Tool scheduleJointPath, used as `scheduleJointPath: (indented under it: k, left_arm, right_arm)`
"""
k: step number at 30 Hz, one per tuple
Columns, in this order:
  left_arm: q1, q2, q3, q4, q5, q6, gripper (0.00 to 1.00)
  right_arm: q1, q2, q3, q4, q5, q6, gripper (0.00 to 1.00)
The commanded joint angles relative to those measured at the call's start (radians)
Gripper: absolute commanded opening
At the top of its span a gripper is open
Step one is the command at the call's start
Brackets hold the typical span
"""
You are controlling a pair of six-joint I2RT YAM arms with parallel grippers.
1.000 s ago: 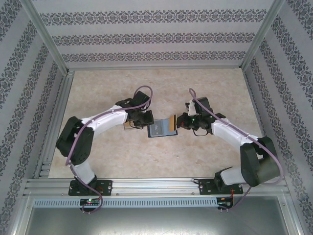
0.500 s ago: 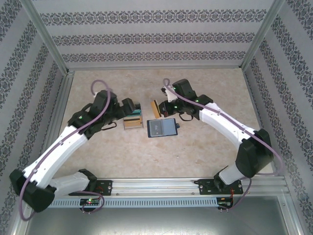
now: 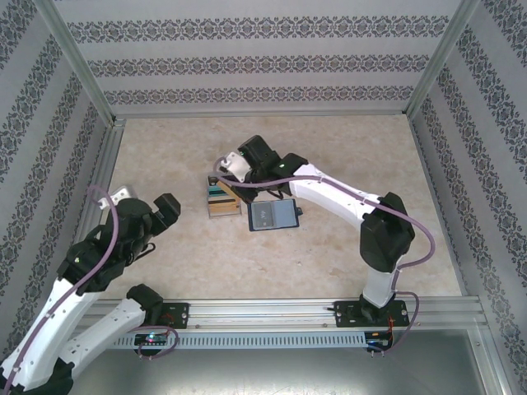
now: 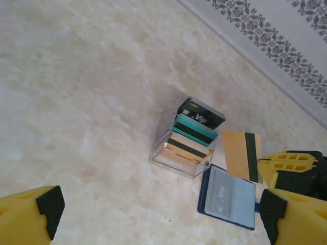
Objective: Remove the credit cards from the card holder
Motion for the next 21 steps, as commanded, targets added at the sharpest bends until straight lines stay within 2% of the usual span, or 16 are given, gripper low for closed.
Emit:
scheduleJointPath:
  k: [1, 7, 21]
  left_arm:
    - [0.014, -0.022, -0.007, -0.099, -0.055, -0.029, 1.0]
    - [0.014, -0.044, -0.004, -0.124, -0.072, -0.033, 1.0]
    - [0.014, -0.059, -0.01, -0.14, -0.08, -0.037, 1.0]
  right_arm:
    - [0.024, 0.046, 0.062, -0.02, 0.081, -0.15, 0.0]
    - [0.071, 0.099, 0.09, -0.012, 0.17, -0.258, 0.0]
    - [0.106, 0.192, 0.113, 0.0, 0.238, -0.358, 0.0]
